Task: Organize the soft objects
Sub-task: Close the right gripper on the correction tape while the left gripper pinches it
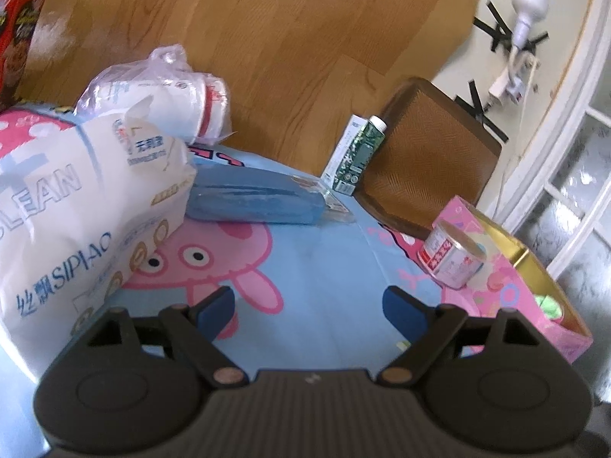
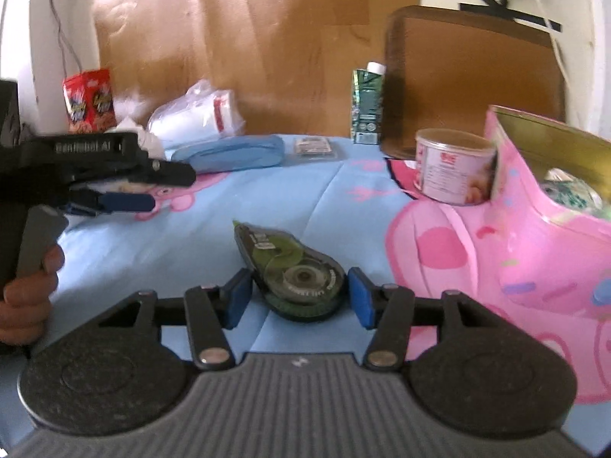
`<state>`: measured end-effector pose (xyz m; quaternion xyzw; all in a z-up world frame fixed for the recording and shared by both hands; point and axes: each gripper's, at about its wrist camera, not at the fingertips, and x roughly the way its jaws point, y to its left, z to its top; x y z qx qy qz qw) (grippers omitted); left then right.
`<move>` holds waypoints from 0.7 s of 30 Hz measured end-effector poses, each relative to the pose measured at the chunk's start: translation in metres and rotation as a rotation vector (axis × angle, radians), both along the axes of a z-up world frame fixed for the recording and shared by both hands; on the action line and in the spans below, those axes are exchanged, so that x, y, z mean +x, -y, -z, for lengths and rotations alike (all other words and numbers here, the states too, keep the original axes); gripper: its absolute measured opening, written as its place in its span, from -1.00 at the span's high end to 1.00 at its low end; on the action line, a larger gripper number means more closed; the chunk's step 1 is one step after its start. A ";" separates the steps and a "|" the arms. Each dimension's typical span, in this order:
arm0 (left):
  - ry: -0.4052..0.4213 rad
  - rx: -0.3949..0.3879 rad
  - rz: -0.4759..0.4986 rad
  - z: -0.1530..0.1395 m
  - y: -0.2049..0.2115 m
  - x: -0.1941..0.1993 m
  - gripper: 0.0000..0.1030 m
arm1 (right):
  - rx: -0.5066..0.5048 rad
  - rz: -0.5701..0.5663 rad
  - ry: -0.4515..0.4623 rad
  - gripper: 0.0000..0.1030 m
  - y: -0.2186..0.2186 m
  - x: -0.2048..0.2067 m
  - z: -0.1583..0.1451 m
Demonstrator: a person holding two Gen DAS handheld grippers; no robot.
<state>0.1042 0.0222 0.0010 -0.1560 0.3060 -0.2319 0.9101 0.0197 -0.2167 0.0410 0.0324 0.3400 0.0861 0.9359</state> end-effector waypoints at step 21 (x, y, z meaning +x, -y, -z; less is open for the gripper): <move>-0.048 0.017 0.065 0.000 0.013 -0.008 -0.75 | 0.068 -0.034 -0.006 0.02 0.010 -0.006 0.001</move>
